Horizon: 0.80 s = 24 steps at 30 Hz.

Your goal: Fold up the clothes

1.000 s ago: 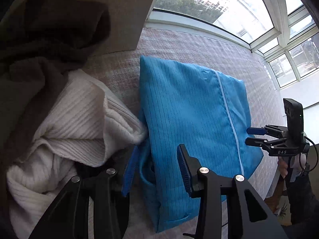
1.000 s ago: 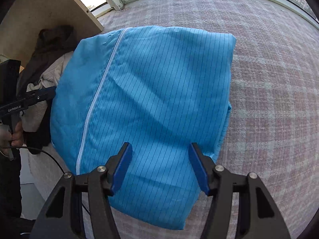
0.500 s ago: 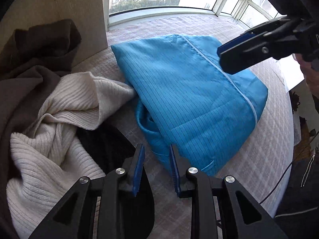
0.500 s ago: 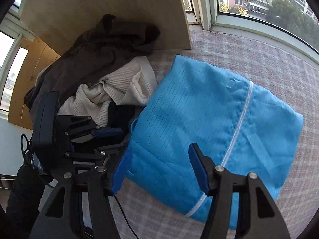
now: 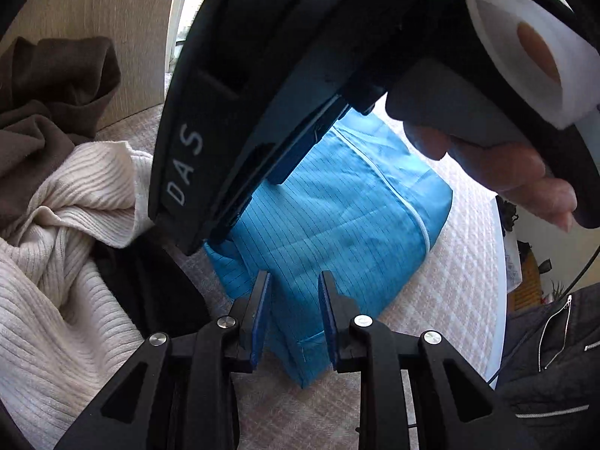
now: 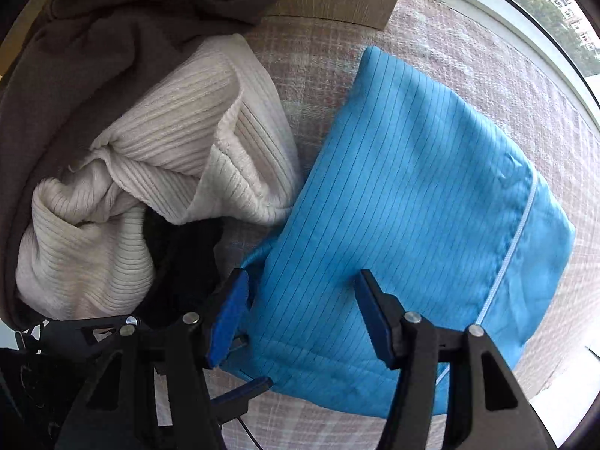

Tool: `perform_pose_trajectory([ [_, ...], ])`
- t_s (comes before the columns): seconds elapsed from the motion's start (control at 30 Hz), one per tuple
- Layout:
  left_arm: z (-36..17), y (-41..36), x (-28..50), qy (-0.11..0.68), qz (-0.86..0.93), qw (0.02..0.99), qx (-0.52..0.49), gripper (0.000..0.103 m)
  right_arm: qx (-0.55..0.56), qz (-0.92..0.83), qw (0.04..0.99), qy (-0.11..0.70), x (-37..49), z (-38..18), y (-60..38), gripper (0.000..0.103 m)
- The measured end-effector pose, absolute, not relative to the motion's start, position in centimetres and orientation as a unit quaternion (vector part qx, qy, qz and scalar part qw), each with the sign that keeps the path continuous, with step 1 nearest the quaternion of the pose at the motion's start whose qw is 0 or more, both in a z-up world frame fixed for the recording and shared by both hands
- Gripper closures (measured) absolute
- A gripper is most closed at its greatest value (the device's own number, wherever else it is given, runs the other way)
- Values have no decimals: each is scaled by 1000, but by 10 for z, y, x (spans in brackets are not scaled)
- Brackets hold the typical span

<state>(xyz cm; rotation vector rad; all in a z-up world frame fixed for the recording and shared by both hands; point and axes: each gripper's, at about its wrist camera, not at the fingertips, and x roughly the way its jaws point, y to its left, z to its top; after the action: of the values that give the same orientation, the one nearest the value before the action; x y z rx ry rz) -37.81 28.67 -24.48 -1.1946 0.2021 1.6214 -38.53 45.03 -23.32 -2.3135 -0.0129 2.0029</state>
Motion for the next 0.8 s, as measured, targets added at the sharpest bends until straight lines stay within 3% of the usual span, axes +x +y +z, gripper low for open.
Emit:
perform_pose_trajectory([
  [0.1,-245,284,-378,92,682,526,-500,80,-757,650,55,-26,-382,-241,449,46],
  [0.17,-243,280,-380,103,688,518,-498,80,-754,655,48,-20,-377,-239,452,72],
  [0.27,-240,272,-386,115,697,505,-496,80,-750,660,34,4,-368,-233,463,90],
  [0.37,-237,274,-392,134,700,501,-491,80,-738,673,27,27,-359,-220,477,95],
  [0.8,-238,306,-412,132,657,539,-510,80,-716,696,-6,64,-330,-193,502,96],
])
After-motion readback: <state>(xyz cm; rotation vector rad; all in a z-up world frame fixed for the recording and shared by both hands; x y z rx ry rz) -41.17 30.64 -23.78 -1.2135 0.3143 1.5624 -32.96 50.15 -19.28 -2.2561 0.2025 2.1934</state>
